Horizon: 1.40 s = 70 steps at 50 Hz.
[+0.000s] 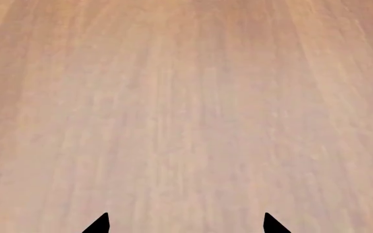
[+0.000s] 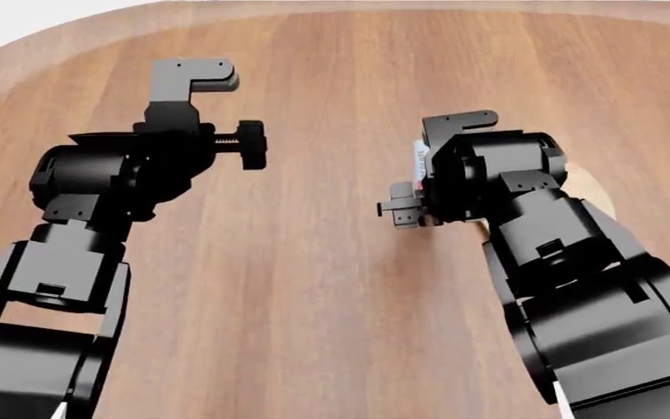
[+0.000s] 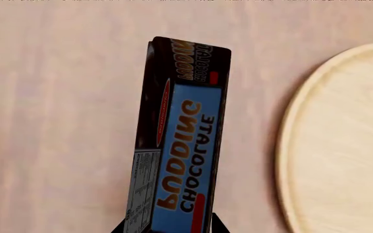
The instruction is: Put the chocolate pudding to the left of the plate.
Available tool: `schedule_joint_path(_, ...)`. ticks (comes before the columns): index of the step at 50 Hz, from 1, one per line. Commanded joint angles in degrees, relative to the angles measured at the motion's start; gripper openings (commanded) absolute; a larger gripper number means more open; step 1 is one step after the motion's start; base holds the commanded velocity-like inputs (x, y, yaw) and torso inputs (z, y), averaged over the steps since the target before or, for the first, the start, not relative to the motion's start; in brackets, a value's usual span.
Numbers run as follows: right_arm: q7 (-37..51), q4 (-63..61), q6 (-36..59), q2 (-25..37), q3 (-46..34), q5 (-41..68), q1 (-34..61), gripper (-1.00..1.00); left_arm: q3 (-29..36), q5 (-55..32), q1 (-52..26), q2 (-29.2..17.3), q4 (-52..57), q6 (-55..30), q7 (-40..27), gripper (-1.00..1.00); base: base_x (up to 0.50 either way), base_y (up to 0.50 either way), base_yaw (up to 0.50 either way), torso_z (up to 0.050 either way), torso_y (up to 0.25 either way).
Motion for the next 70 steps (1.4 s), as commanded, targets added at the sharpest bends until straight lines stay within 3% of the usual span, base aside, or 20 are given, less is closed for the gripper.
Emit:
schedule_joint_path(1,-0.3,0.0,-0.3,0.0,1.3,-2.3,0.4,-1.00,-0.3,-0.5,-0.1,-0.1,0.6,-0.4,-0.2,1.00,0.00,0.00,0.00,0.000,0.000)
schedule_joint_path(31,-0.5,0.0,-0.3,0.0,8.0,-9.5,-2.3,-1.00,-0.4,-1.3,0.1,-0.6,1.9,-1.1,-0.5,1.00,0.00,0.00,0.00,0.000,0.000)
schedule_joint_path(60,-0.5,0.0,-0.1,0.0,8.6,-10.1,-3.1,-1.00,-0.2,-1.6,0.2,-0.9,1.5,-0.8,-0.5,1.00,0.00,0.00,0.00,0.000,0.000)
schedule_joint_path(61,-0.4,0.0,-0.1,0.0,8.6,-10.0,-3.1,1.00,-0.2,-1.6,0.1,-0.9,1.5,-0.8,-0.6,1.00,0.00,0.00,0.00,0.000,0.000)
schedule_joint_path(70,-0.2,0.0,0.0,0.0,8.5,-9.8,-2.9,1.00,-0.2,-1.8,0.2,-1.0,1.9,-1.1,-0.7,1.00,0.00,0.00,0.00,0.000,0.000)
